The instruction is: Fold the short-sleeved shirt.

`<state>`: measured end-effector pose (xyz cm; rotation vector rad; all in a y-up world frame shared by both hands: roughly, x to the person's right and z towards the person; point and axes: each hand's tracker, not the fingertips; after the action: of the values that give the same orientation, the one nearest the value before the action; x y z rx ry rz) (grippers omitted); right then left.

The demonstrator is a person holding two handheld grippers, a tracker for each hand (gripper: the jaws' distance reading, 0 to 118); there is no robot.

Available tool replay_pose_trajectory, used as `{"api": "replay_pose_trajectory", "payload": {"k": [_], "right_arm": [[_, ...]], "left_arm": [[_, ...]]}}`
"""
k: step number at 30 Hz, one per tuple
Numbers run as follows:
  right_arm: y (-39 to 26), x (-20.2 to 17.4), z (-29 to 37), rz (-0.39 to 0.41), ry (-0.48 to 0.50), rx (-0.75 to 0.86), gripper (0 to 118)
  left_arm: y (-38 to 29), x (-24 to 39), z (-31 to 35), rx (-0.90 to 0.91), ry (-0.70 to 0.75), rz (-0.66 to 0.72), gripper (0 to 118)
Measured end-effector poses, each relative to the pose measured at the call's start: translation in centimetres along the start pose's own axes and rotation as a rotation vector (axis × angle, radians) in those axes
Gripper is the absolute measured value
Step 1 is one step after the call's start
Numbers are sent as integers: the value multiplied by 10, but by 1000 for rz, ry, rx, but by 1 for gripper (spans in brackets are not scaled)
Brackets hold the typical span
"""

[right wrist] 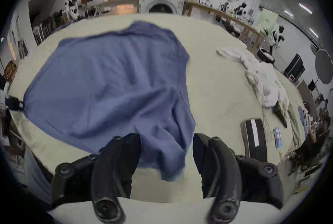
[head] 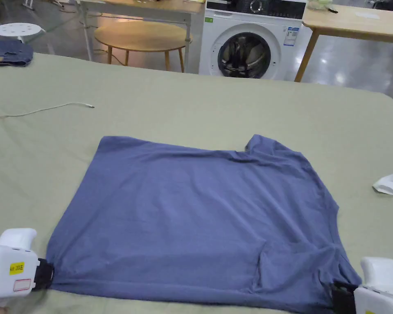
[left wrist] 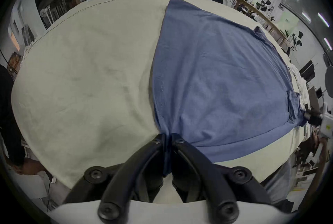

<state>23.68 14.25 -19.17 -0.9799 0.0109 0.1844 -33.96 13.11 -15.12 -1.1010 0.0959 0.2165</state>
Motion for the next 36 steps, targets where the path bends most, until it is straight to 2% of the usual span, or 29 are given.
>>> {"api": "replay_pose_trajectory", "payload": {"k": [4, 5, 6, 7, 8, 9, 10, 11, 20, 24, 29, 32, 34, 35, 36], "right_arm": [[-19, 8, -25, -65, 69, -76, 61], [-21, 8, -26, -75, 91, -58, 55], [-21, 8, -25, -71, 85, -42, 46], [-19, 6, -21, -65, 85, -40, 33], [-17, 5, -19, -73, 135, -38, 7], [-15, 6, -19, -116, 204, -42, 6], [-12, 4, -19, -119, 143, -58, 6], [-9, -3, -11, -90, 123, -54, 6], [43, 11, 39, -134, 170, 108, 5], [83, 17, 39, -166, 186, 155, 5], [132, 15, 12, -254, 205, 161, 6], [159, 13, -21, -273, 189, 132, 6], [172, 5, -43, -257, 156, 82, 6], [181, 15, -80, -263, 138, 59, 6], [185, 13, -90, -257, 132, 49, 6]], "left_arm": [[0, -1, 2, 1, -7, 7, 1], [-1, -1, 2, 1, -9, 8, 1], [-1, -1, 3, 2, -9, 8, 1], [-1, -1, 3, 3, -10, 10, 1], [0, -4, 2, 4, -11, 11, 1], [0, -4, 4, 10, -12, 13, 1], [1, -4, 6, 18, -14, 17, 1], [2, -5, 7, 19, -16, 16, 1], [43, 1, 42, 179, -56, 7, 1], [81, 6, 46, 236, -68, 12, 1], [139, 9, 23, 265, -66, 5, 1], [171, 9, -5, 269, -66, 15, 1], [184, 15, -23, 260, -52, 14, 1], [190, 18, -34, 234, -41, -7, 1], [196, 20, -45, 208, -9, -37, 1]]}}
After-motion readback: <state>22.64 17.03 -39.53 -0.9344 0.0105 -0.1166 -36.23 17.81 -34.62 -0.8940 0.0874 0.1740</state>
